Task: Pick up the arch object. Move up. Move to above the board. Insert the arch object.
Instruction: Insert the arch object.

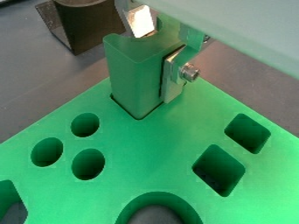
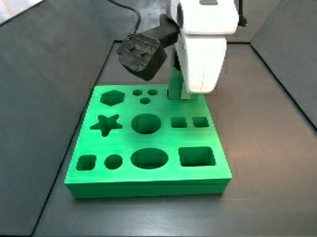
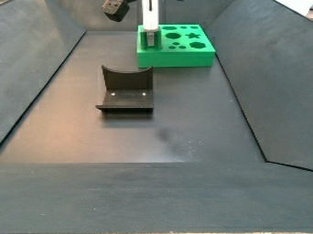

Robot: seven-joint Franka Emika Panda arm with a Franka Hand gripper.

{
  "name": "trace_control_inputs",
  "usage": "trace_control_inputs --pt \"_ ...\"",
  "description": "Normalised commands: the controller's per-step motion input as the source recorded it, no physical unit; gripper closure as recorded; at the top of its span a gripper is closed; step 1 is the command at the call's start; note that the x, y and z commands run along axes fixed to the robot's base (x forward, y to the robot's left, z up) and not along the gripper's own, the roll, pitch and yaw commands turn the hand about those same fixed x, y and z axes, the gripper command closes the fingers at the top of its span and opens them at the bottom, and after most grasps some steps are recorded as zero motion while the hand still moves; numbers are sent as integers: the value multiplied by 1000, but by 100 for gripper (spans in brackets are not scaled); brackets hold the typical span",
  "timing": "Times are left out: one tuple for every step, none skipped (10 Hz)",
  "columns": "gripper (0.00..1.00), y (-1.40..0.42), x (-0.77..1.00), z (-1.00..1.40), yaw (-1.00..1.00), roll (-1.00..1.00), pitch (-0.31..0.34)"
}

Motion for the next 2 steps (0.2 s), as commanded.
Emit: trace_control_inputs --pt "100 0 0 0 0 0 -19" --pt "100 0 0 0 0 0 0"
